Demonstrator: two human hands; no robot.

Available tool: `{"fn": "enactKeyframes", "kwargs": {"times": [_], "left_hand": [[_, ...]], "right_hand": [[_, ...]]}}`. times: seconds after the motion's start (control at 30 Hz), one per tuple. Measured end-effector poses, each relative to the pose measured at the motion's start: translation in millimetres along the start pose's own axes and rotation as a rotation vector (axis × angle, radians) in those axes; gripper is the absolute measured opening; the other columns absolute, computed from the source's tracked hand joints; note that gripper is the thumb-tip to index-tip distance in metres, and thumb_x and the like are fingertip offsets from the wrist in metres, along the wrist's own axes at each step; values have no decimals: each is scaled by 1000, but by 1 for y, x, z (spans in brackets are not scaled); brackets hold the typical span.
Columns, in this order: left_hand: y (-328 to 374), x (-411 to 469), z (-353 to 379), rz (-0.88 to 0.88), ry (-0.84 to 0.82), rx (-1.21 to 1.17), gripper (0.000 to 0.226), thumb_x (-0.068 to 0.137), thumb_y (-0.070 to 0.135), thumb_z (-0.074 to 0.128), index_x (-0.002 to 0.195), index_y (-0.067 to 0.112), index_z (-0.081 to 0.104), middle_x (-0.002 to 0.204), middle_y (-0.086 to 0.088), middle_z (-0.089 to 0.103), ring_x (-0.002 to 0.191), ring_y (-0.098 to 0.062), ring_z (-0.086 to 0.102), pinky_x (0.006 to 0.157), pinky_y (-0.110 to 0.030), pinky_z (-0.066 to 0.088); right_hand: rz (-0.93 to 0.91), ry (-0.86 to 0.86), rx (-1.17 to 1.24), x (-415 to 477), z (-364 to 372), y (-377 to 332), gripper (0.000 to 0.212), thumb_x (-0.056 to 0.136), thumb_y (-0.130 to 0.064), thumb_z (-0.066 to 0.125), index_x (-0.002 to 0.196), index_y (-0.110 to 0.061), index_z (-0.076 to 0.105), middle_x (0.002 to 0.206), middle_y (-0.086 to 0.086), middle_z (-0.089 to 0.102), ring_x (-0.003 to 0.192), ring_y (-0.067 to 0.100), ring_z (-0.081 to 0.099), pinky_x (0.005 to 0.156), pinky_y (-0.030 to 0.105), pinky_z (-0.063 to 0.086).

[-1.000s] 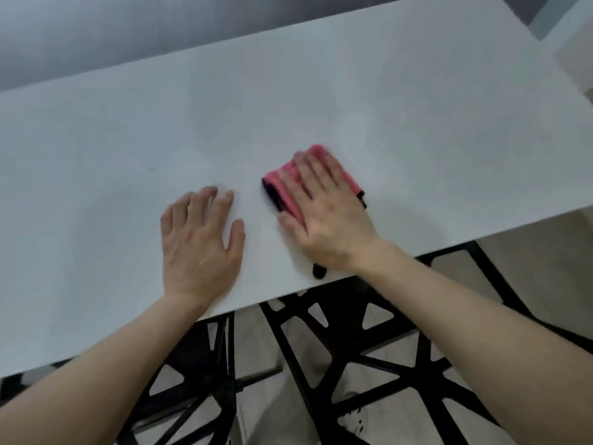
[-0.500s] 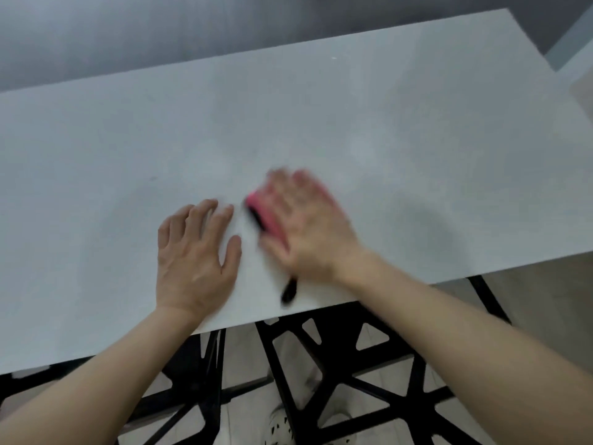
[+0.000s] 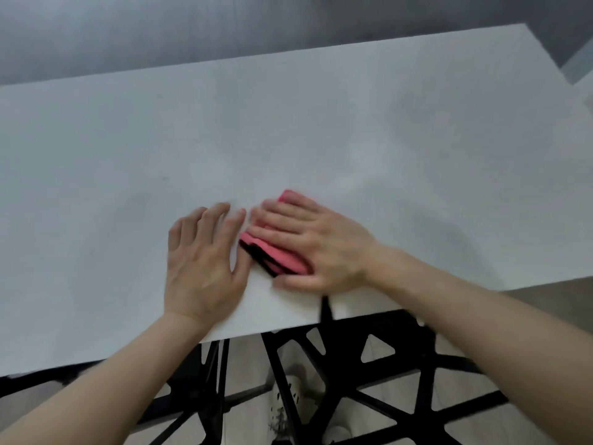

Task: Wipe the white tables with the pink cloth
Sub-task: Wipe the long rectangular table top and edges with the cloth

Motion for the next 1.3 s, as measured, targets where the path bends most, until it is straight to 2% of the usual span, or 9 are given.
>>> {"fn": "enactKeyframes", "kwargs": {"times": [0.23,0.43,0.63,0.73,0.83,0.9,1.03,1.2,1.3], "left_hand": [[-1,6,-10,4,70,-57,40,105,34,50,140,22,67,138,2,62,128,-27,52,111,-48,40],[-24,85,-17,-43,144,-113,18,106,18,56,113,12,71,115,-5,68,114,-33,57,101,-50,44],[-30,169,-9,-23,169,-103,27,109,24,52,128,15,69,133,-8,64,130,-33,53,112,-49,39],[-33,200,-6,-35,162,-110,33,109,28,47,134,16,66,138,-8,62,135,-33,50,115,-50,37],[-33,217,8,-38,114,-75,36,109,30,45,139,17,61,142,-9,60,135,-35,49,115,-52,36],[-34,220,17,-35,119,-55,36,109,33,45,139,19,59,143,-7,58,135,-35,48,116,-52,35],[-37,221,25,-41,150,-63,37,107,37,48,138,19,59,141,-5,57,135,-34,47,118,-50,34],[-39,216,22,-23,142,-103,42,103,21,50,145,16,54,149,-7,53,138,-35,46,118,-51,33],[-36,215,21,-15,149,-111,39,101,18,48,139,20,58,146,-4,55,137,-33,46,119,-49,32]], "right_hand": [[1144,199,22,2,-26,188,92,96,-68,24,169,-13,29,177,18,23,166,32,14,135,51,3],[23,48,-10,32,-4,21,74,104,-59,43,170,-28,29,179,6,22,167,24,14,136,43,3],[1274,238,-17,-18,-34,242,82,100,-58,17,166,-13,36,175,15,29,164,30,20,134,51,7],[775,330,-5,57,-23,144,60,109,-50,35,152,-13,56,156,19,54,151,39,44,128,53,23],[106,109,-4,52,-11,62,61,111,-52,35,167,-28,37,176,5,32,165,25,22,135,46,10],[192,136,-9,36,-17,128,59,108,-46,41,165,-28,43,172,8,40,162,30,30,133,42,17],[1126,302,-48,16,-39,270,59,103,-40,33,157,-20,45,160,16,49,154,37,37,129,52,20],[189,235,87,106,-17,92,61,106,-38,50,163,-15,46,166,10,48,157,28,39,133,42,20],[293,262,87,66,-27,178,58,104,-32,50,160,-16,52,165,12,49,157,31,40,134,34,13]]}}
Point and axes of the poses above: each hand's wrist, its own x-axis towards the middle knuckle, its own z-axis out of the palm, y = z × x, the point moved 6 cm from there along x, towards the middle knuckle
